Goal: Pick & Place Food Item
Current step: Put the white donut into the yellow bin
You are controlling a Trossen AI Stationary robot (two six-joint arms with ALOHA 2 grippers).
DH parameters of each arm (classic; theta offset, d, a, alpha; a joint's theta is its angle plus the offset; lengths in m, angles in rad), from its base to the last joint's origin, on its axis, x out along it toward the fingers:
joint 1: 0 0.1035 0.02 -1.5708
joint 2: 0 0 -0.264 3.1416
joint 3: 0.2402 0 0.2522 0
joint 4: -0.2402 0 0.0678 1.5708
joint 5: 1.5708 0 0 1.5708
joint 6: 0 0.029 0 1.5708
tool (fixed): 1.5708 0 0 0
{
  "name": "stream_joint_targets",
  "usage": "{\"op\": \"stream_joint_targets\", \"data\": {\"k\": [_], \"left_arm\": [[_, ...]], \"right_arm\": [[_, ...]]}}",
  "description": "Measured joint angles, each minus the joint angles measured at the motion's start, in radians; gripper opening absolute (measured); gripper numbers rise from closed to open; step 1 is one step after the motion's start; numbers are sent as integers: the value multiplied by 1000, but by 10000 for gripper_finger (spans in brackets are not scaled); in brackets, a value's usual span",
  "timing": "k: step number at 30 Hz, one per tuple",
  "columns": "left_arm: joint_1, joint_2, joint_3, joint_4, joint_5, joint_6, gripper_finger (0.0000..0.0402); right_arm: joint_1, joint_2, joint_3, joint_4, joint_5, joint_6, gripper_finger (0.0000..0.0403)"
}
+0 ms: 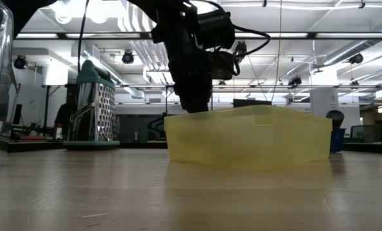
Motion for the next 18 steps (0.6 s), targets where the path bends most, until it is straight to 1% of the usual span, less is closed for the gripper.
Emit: {"op": "stream_joint_targets", "data": {"k": [6, 18], "left_arm": [[2, 0, -1, 3, 22, -23, 26], [2, 0, -1, 4, 41, -23, 91]], "right_arm": [[0, 0, 0, 0, 0, 0, 187], [0, 0, 0, 0, 0, 0, 187]]}}
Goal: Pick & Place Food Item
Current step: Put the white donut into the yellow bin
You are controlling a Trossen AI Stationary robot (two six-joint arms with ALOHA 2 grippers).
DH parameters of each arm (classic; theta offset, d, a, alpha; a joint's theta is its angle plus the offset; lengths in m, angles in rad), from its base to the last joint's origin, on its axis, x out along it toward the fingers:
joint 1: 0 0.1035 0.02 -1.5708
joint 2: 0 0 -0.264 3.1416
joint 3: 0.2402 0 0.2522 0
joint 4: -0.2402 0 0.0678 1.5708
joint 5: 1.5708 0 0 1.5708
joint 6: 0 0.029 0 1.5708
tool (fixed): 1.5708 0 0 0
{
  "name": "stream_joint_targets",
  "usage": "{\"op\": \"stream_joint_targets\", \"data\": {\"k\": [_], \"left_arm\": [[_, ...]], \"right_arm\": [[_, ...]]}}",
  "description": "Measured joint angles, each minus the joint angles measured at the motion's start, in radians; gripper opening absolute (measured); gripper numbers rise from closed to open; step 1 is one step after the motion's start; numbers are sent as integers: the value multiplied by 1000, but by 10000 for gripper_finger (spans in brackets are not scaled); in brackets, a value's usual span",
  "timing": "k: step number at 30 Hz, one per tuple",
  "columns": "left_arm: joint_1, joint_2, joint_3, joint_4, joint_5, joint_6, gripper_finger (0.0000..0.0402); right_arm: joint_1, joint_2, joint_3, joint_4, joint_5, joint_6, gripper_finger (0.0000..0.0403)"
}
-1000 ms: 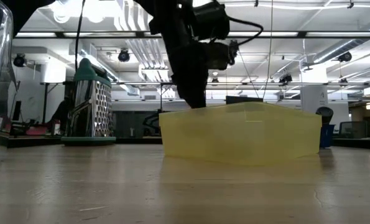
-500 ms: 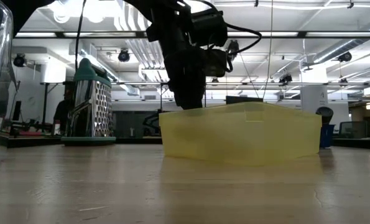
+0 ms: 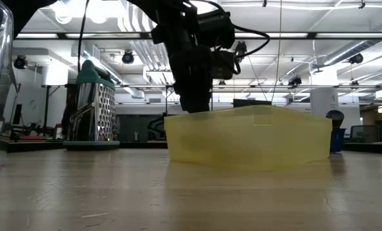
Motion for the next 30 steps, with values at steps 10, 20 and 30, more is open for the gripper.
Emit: {"op": "stream_joint_targets", "data": {"k": [10, 20, 30], "left_arm": [[0, 0, 0, 2, 9, 4, 133], [0, 0, 0, 5, 10, 2, 172], [0, 0, 3, -1, 10, 0, 179]], "right_arm": [[0, 0, 0, 0, 0, 0, 187], [0, 0, 0, 0, 0, 0, 187], [0, 0, 0, 0, 0, 0, 187]]}}
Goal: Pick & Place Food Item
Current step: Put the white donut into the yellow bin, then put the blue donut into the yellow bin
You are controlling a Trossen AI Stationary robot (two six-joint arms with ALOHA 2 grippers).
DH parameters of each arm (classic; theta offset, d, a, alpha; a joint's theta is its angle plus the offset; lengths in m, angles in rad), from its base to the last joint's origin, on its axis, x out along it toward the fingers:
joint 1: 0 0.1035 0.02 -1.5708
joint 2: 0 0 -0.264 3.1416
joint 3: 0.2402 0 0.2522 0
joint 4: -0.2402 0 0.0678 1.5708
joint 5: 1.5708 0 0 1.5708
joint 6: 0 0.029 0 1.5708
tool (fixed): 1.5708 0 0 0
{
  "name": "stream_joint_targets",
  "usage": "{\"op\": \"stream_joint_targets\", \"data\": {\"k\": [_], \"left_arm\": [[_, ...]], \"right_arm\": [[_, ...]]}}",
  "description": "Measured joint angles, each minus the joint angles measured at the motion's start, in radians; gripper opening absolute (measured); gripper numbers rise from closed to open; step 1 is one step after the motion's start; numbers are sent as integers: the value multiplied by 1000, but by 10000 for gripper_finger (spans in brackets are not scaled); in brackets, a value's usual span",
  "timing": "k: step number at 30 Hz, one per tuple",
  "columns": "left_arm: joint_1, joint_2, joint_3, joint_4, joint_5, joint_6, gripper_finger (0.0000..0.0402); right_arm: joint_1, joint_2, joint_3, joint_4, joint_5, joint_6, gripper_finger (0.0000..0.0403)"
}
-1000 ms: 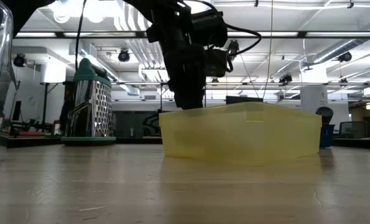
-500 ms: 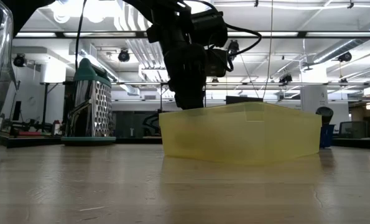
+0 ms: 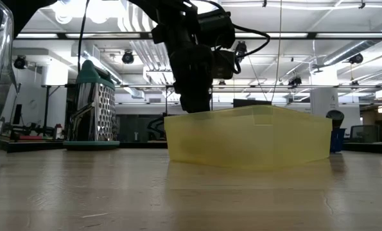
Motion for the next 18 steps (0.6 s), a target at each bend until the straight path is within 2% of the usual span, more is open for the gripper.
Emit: {"op": "stream_joint_targets", "data": {"k": [13, 18], "left_arm": [[2, -1, 111, -124, -23, 21, 179], [14, -3, 172, -211, -82, 26, 179]], "right_arm": [[0, 0, 0, 0, 0, 0, 187], [0, 0, 0, 0, 0, 0, 187]]}}
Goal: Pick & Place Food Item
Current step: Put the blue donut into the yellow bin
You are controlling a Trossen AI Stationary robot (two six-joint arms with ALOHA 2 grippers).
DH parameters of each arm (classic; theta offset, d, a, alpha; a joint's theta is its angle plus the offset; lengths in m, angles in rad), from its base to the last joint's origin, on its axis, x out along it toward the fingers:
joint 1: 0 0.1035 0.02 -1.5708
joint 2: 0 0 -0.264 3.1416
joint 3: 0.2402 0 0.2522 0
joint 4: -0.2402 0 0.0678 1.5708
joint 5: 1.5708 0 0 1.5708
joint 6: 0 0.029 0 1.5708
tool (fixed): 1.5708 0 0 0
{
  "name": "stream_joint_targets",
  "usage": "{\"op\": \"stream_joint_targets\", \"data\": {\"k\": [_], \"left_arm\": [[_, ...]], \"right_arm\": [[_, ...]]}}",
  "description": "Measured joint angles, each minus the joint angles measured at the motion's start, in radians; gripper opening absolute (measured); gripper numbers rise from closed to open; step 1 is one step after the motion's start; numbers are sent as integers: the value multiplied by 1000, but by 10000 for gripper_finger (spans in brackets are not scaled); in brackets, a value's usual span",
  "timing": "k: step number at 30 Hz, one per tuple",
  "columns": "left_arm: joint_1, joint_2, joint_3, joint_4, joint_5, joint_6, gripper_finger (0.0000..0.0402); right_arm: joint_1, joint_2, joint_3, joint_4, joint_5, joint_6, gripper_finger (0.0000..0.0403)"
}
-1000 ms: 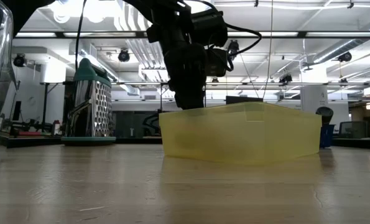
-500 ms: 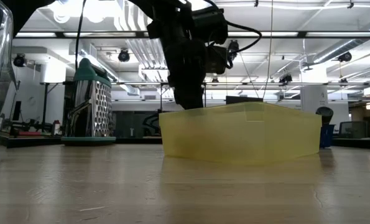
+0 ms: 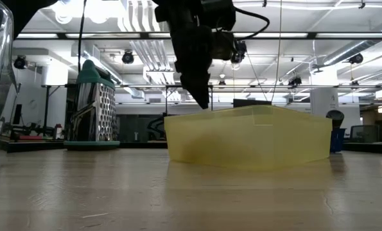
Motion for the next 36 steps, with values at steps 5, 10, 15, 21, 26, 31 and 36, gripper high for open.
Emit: {"op": "stream_joint_targets", "data": {"k": [5, 10, 15, 21, 26, 31, 36], "left_arm": [[31, 0, 65, -44, -23, 35, 179], [67, -1, 92, -43, -26, 14, 179], [121, -4, 93, -66, -45, 0, 179], [222, -42, 91, -109, -39, -19, 179], [313, -92, 97, -106, -35, 74, 179], [387, -120, 104, -108, 17, 234, 179], [423, -118, 104, -104, 0, 263, 179]], "right_arm": [[0, 0, 0, 0, 0, 0, 187], [0, 0, 0, 0, 0, 0, 187], [0, 0, 0, 0, 0, 0, 187], [0, 0, 0, 0, 0, 0, 187], [0, 0, 0, 0, 0, 0, 187], [0, 0, 0, 0, 0, 0, 187], [0, 0, 0, 0, 0, 0, 187]]}}
